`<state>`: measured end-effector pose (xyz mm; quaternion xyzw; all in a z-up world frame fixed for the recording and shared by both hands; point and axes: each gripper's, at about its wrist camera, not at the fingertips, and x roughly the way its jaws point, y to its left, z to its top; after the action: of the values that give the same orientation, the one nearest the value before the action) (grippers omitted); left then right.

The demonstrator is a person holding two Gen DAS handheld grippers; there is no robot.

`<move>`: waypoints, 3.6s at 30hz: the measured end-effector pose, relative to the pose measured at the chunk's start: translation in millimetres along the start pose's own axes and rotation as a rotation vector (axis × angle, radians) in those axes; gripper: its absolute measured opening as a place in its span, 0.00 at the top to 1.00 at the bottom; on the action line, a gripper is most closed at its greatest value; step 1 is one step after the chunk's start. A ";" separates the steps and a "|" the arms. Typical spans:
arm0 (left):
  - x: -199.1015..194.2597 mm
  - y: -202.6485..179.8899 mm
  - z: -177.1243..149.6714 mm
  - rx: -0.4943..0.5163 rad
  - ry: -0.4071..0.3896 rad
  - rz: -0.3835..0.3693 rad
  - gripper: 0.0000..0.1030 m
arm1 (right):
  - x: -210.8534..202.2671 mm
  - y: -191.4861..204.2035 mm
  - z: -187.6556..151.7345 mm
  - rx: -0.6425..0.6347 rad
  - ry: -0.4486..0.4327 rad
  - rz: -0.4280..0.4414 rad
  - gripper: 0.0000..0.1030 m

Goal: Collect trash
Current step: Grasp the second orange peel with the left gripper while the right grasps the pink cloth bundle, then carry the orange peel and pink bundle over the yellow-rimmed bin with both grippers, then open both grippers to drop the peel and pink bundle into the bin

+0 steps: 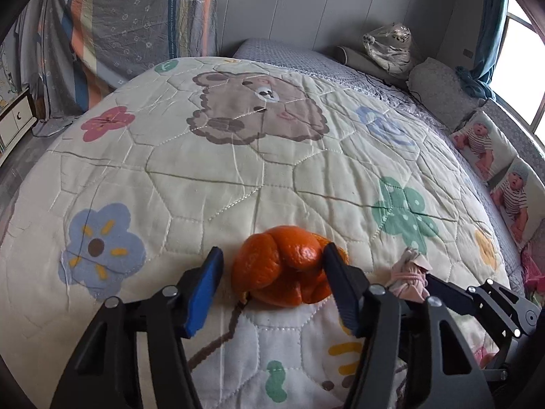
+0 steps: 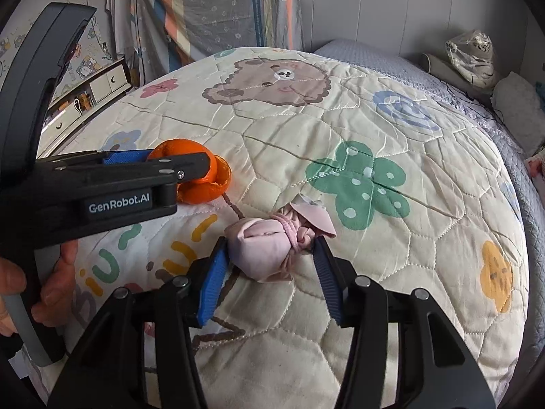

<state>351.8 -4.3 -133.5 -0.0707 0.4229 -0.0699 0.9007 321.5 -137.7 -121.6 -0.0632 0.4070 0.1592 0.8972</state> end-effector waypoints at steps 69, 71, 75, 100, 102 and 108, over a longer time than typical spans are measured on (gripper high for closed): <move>-176.6 -259.6 -90.8 0.513 -0.217 -0.472 0.69 | -295.4 -185.7 -226.2 0.553 -0.298 -0.474 0.68; -177.6 -274.9 -96.9 0.540 -0.210 -0.495 0.69 | -301.2 -191.2 -239.1 0.576 -0.288 -0.499 0.68; -175.7 -307.5 -110.8 0.594 -0.184 -0.544 0.69 | -310.7 -203.5 -263.5 0.628 -0.266 -0.535 0.68; -101.7 -417.8 -184.8 0.722 0.031 -0.639 0.68 | -306.1 -223.8 -328.7 0.734 -0.156 -0.583 0.67; -99.2 -421.9 -186.2 0.723 0.039 -0.641 0.68 | -305.3 -223.6 -331.3 0.738 -0.151 -0.583 0.67; -92.5 -433.4 -188.5 0.708 0.067 -0.649 0.67 | -307.0 -225.3 -337.1 0.752 -0.142 -0.592 0.66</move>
<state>119.1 -424.8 -102.3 0.1144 0.3580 -0.4895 0.7869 -31.8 -503.7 -117.6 0.1635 0.3388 -0.2570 0.8902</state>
